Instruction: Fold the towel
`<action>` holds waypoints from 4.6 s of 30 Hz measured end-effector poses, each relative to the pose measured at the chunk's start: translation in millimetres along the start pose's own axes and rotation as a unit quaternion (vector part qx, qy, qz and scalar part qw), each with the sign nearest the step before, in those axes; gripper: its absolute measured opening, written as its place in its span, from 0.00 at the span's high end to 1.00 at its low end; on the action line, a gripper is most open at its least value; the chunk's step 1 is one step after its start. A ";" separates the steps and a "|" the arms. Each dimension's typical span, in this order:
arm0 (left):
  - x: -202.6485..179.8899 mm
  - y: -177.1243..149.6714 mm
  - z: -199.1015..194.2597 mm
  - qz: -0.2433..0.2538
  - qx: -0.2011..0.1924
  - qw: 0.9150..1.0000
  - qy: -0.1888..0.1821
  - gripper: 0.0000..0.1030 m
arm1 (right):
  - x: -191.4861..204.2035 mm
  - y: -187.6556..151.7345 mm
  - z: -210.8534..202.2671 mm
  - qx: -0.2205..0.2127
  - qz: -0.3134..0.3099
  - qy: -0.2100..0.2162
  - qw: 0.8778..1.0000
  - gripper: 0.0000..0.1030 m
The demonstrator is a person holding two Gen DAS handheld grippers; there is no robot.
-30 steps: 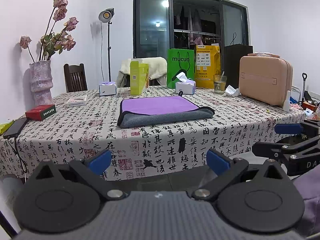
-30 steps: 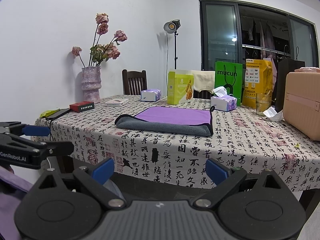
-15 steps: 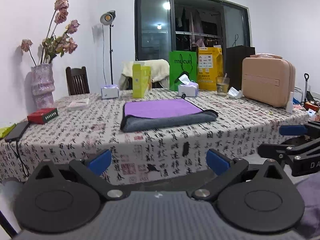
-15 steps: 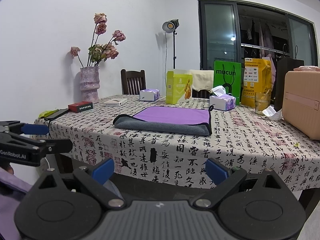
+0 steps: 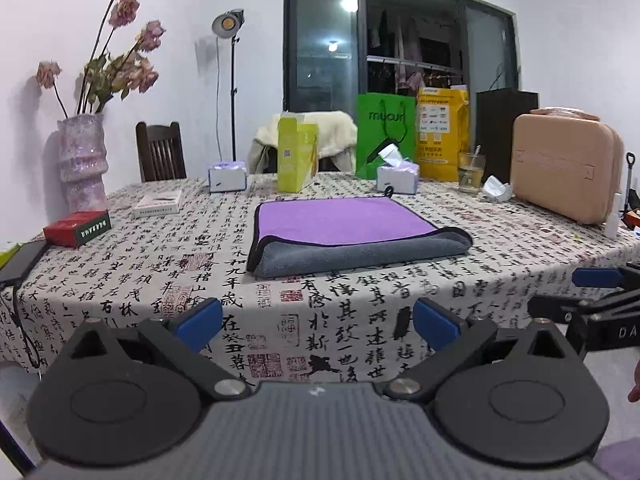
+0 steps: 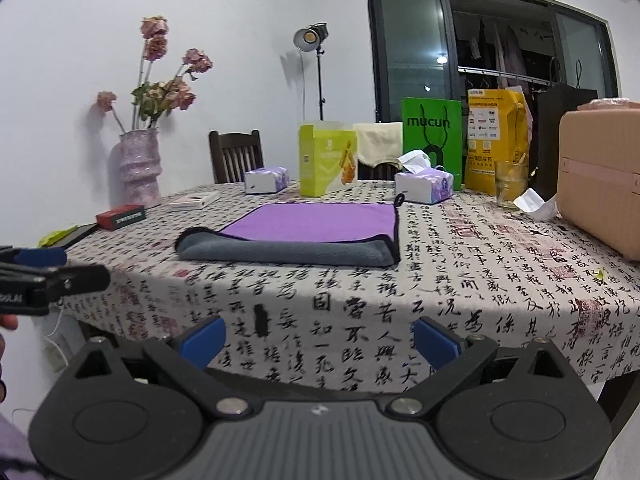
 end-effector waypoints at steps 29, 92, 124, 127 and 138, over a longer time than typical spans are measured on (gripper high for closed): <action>75.4 37.0 140.3 -0.015 0.027 0.999 -0.013 0.01 | -16.2 53.1 146.3 -0.002 -0.029 0.005 1.000 0.08; 126.3 111.1 278.9 0.039 0.078 0.996 -0.001 0.94 | -16.4 132.1 303.6 0.056 -0.069 0.039 0.995 0.96; 196.3 150.6 433.6 -0.001 0.156 0.988 0.001 0.74 | -25.6 189.4 472.7 0.117 -0.043 0.012 0.992 0.89; 200.6 150.9 430.4 -0.009 0.152 0.988 0.000 0.53 | -27.8 185.8 476.2 0.121 -0.046 0.000 0.992 0.87; 191.7 160.1 392.0 0.004 0.139 0.990 0.001 0.34 | -31.0 194.1 448.3 0.110 -0.040 0.007 0.993 0.60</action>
Point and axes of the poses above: each gripper's, at about its wrist camera, not at the fingertips, and z roughly the way its jaws point, x to its left, y to its top, the point moved 4 cm from there along z, roughly the way its jaws point, and after that the axes turned 13 degrees about -y, right-handed, at the moved point
